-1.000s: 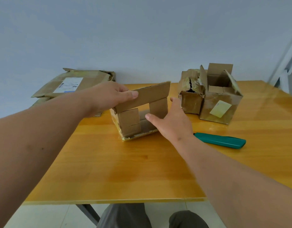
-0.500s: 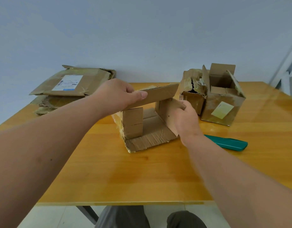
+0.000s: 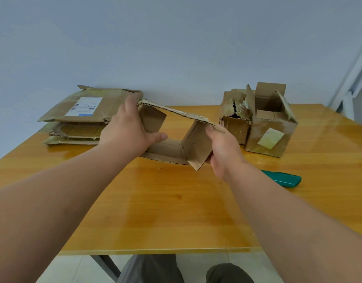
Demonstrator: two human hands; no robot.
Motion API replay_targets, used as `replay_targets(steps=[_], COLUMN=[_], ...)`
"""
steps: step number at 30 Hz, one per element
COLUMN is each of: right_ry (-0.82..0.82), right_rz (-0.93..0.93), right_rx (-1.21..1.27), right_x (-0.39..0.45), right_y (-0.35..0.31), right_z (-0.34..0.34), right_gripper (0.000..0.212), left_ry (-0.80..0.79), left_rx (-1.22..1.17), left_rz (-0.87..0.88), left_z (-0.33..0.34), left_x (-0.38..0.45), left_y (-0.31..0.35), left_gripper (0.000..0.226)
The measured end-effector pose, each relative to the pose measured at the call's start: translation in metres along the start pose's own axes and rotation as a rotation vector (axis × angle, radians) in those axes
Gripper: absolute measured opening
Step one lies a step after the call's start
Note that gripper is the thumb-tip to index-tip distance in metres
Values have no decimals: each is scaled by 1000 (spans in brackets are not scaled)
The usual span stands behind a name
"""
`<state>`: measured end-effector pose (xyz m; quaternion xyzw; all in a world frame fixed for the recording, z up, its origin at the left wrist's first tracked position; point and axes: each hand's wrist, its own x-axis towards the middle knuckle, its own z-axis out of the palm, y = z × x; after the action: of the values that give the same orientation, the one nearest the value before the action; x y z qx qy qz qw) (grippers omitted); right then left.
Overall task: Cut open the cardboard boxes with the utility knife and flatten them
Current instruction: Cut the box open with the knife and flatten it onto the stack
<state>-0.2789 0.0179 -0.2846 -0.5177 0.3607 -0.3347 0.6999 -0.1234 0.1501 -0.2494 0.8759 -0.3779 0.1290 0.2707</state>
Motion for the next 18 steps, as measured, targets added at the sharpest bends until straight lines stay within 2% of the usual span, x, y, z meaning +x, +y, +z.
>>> replay_targets(steps=[3, 6, 11, 15, 18], right_ry=[7, -15, -70, -48, -11], right_rz=[27, 35, 38, 124, 199], right_rx=[59, 102, 151, 298, 379], right_x=[-1, -2, -2, 1, 1], right_y=[-1, 0, -1, -3, -3], right_z=[3, 4, 0, -7, -12], right_gripper=[14, 18, 27, 16, 24], left_ry=[7, 5, -45, -216, -377], left_rx=[283, 373, 303, 275, 231], left_rz=[109, 128, 191, 253, 276], left_z=[0, -1, 1, -5, -15], left_x=[0, 4, 7, 8, 10], left_y=[1, -2, -14, -24, -30], left_gripper=[114, 113, 100, 87, 79])
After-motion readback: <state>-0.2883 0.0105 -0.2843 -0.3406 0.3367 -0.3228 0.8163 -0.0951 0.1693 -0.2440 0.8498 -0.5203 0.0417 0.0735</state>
